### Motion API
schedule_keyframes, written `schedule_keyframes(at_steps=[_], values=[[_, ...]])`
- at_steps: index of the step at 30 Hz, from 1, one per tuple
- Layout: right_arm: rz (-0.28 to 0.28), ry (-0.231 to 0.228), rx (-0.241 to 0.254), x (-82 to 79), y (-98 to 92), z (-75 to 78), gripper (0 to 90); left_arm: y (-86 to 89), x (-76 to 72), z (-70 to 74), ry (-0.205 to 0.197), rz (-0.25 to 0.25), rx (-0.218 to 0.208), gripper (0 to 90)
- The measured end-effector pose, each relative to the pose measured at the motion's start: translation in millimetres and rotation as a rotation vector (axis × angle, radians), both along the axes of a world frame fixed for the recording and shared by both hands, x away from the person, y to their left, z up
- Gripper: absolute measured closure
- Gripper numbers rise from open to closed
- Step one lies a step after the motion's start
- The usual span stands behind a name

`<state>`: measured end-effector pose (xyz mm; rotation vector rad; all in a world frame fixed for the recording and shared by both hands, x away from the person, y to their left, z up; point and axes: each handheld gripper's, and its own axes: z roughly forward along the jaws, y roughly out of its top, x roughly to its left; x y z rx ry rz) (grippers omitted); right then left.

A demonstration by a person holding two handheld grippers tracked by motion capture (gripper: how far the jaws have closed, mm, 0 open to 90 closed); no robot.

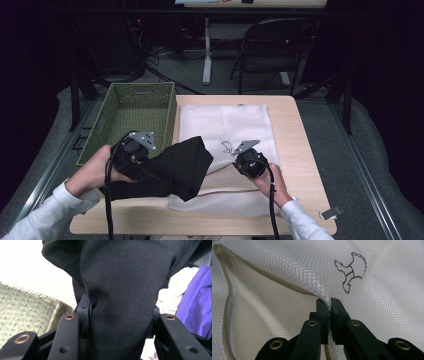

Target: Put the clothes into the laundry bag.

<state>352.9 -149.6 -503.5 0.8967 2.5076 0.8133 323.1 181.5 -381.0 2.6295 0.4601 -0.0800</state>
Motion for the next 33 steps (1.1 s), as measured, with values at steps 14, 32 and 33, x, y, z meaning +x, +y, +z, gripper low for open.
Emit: schedule_keyframes(at_steps=[14, 32, 33], values=[[-0.002, -0.001, 0.003, -0.2, 0.2, 3.0, 86.8, -25.1, -2.6, -37.7, 0.064, -0.020, -0.034, 55.6], [-0.002, 0.001, 0.009, 1.5, 2.9, 6.3, 86.8, -48.2, -1.2, -76.9, 0.044, 0.044, -0.074, 55.7], [0.002, 0.002, -0.001, 1.7, 3.0, 6.1, 86.8, -48.8, -1.5, -78.9, 0.042, 0.050, -0.071, 55.7]])
